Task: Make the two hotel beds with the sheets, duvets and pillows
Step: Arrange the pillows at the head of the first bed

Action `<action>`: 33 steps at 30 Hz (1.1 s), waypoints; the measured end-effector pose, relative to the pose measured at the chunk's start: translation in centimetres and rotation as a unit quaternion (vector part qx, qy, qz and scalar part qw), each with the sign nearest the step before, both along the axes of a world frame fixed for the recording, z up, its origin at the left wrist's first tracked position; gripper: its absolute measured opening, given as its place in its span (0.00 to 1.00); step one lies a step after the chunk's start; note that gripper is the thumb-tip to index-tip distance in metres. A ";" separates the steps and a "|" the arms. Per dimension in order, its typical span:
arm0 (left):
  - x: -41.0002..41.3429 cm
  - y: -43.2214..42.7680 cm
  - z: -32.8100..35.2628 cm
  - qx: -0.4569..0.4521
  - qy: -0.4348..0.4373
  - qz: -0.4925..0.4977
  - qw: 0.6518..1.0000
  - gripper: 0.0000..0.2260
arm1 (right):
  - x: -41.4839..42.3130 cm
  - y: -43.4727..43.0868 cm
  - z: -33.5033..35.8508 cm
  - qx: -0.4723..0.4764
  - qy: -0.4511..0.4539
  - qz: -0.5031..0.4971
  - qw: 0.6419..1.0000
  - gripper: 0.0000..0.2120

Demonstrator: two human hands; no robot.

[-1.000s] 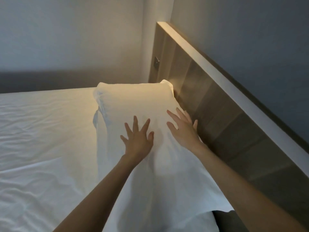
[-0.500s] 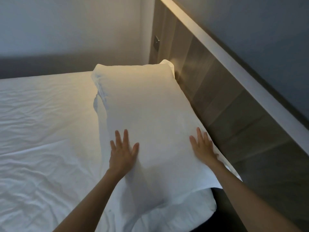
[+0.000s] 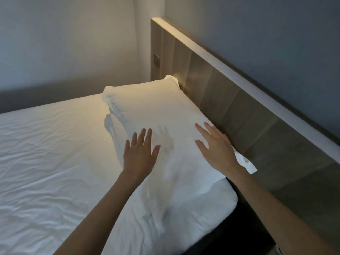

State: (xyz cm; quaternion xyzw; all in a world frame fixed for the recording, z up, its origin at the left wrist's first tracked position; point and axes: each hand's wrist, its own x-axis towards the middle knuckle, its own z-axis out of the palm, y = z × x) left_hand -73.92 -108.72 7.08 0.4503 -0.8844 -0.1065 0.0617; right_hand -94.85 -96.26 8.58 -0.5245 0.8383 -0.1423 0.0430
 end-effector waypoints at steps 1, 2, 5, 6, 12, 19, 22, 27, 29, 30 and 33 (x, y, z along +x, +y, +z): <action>0.8 0.6 0.8 -0.006 0.006 -0.015 1.000 0.29 | 1.5 0.9 0.6 -0.011 0.000 -0.004 1.000 0.25; 1.8 1.2 1.7 -0.011 0.012 -0.030 0.999 0.29 | 3.0 2.0 1.1 -0.024 0.001 -0.011 1.000 0.25; 5.1 3.3 3.8 -0.045 0.029 -0.081 0.995 0.29 | 7.8 5.3 2.7 -0.052 -0.007 -0.054 0.997 0.25; 6.3 4.1 4.4 -0.057 0.034 -0.101 0.993 0.29 | 9.5 6.5 3.1 -0.052 -0.008 -0.071 0.996 0.25; 11.8 9.0 6.8 -0.083 0.063 -0.209 0.972 0.30 | 18.8 13.8 5.9 -0.068 -0.004 -0.173 0.983 0.25; 14.3 17.6 9.0 -0.091 0.066 -0.347 0.931 0.28 | 26.3 25.3 8.5 -0.131 0.018 -0.277 0.952 0.25; 14.7 22.5 9.1 -0.089 0.070 -0.412 0.904 0.28 | 29.4 31.1 8.4 -0.139 0.025 -0.333 0.932 0.25; 16.0 32.4 8.4 -0.088 0.062 -0.513 0.852 0.27 | 35.8 41.6 7.9 -0.166 0.022 -0.420 0.892 0.25; 17.0 36.9 8.1 -0.086 0.060 -0.546 0.831 0.27 | 38.7 46.0 7.3 -0.170 0.024 -0.452 0.876 0.24; 17.8 39.3 8.0 -0.083 0.060 -0.564 0.820 0.27 | 40.1 48.2 6.8 -0.169 0.026 -0.467 0.868 0.24; 20.6 46.3 7.6 -0.076 0.078 -0.608 0.786 0.27 | 44.6 54.8 5.4 -0.150 0.031 -0.507 0.848 0.24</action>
